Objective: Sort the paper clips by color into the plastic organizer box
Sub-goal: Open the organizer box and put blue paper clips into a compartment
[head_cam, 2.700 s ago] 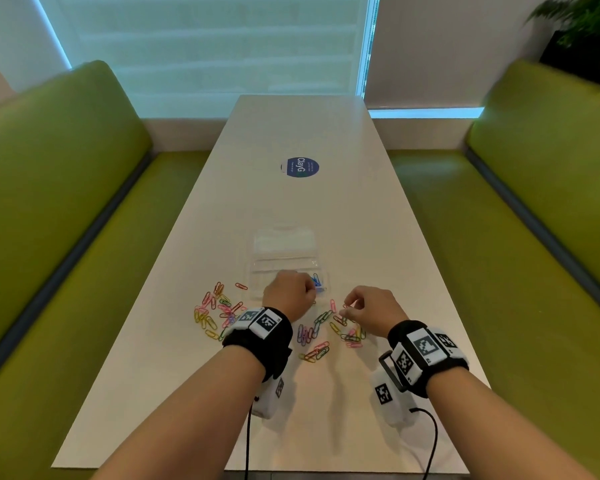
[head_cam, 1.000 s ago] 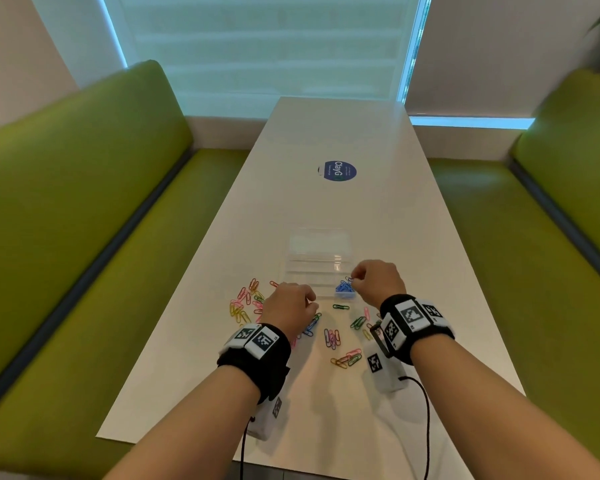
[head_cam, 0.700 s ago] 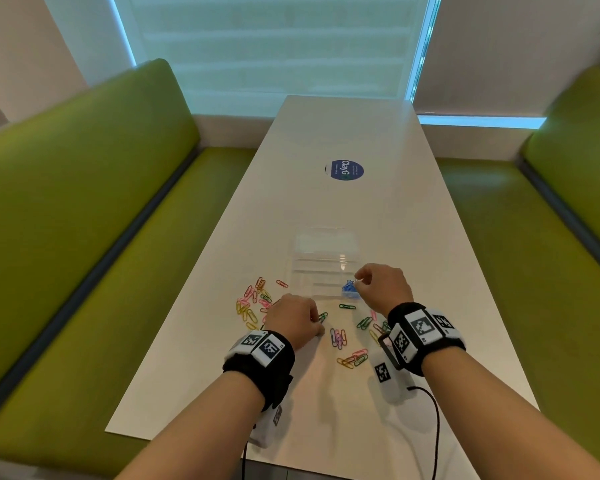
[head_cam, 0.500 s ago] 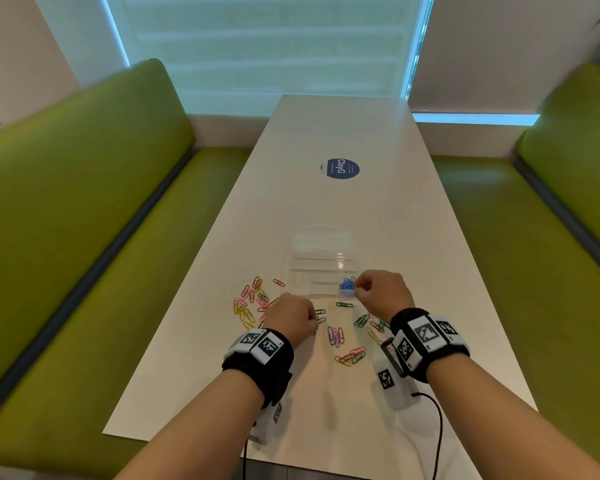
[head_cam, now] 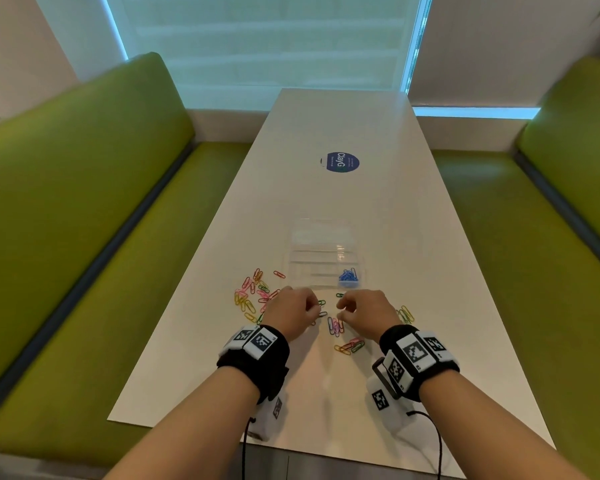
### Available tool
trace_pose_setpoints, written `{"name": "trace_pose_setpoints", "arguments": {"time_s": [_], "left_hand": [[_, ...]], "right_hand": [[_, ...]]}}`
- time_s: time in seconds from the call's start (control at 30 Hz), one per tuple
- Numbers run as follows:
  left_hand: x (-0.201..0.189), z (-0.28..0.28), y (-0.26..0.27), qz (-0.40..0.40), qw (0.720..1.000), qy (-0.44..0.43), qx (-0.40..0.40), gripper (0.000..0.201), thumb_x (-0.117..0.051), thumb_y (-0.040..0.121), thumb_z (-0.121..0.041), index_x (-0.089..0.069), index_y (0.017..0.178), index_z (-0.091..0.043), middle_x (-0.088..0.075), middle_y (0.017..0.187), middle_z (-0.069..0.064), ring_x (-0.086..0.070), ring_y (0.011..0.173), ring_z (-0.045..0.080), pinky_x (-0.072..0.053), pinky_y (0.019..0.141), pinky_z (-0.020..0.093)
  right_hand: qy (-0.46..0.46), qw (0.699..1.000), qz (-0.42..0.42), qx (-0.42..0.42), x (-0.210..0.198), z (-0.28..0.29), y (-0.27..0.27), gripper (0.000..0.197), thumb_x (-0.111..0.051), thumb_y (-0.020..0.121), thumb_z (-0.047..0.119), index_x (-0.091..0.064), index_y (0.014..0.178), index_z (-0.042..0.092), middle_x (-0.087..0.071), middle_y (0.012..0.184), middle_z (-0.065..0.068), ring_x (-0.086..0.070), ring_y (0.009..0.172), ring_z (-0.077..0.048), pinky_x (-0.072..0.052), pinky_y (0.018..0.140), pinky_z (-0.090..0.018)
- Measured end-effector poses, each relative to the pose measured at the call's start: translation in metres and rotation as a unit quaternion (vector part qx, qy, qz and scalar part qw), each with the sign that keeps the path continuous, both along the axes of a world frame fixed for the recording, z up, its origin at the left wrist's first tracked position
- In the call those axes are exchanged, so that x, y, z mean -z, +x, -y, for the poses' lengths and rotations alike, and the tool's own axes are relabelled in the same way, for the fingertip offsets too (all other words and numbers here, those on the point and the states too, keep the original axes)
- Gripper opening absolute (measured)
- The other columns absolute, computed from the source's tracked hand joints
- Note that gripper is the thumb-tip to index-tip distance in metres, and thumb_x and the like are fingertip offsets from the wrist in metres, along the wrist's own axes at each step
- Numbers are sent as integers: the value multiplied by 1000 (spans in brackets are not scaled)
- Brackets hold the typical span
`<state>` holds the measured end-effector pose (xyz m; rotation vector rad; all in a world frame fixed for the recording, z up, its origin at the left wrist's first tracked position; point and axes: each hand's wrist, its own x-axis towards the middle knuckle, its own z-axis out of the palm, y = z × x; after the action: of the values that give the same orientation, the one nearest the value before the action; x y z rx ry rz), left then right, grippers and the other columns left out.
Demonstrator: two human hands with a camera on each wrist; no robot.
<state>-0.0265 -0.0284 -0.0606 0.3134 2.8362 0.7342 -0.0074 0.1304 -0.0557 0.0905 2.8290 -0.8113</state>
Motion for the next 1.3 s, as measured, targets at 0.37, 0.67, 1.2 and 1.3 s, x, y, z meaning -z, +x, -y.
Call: {"name": "trace_pose_setpoints", "arguments": {"time_s": [0.37,0.67,1.2,1.3], "left_hand": [[-15,-4,4,32,995,90,7,18,-59,92,-22,-67,105,-13,-69,104,5,-58,78,11,-41,64,17],[-10,-5,5,31,999,22,7,18,-62,88,-17,-68,104,-13,-69,107,3,-62,102,19,-49,89,30],[-12,-9,-1,13,991,-133,19,26,-55,93,-26,-67,115,-19,-60,115,8,-44,120,20,-46,95,36],[-10,-10,-2,17,991,-135,14,27,-53,93,-24,-67,114,-17,-58,115,9,-47,117,21,-48,93,36]], "right_hand": [[-33,999,-12,-25,-8,6,-2,15,-62,88,23,-71,100,18,-70,102,1,-62,95,-13,-49,88,-27],[16,1000,8,-1,-7,-10,-7,14,-60,89,23,-72,94,18,-69,104,0,-61,100,-17,-50,91,-36],[93,993,33,-63,-3,15,-16,18,-61,89,27,-69,103,20,-60,115,-2,-58,104,-19,-49,88,-33],[77,993,44,-72,-1,11,-17,17,-61,89,27,-69,101,18,-61,112,-1,-59,101,-17,-50,88,-32]]}}
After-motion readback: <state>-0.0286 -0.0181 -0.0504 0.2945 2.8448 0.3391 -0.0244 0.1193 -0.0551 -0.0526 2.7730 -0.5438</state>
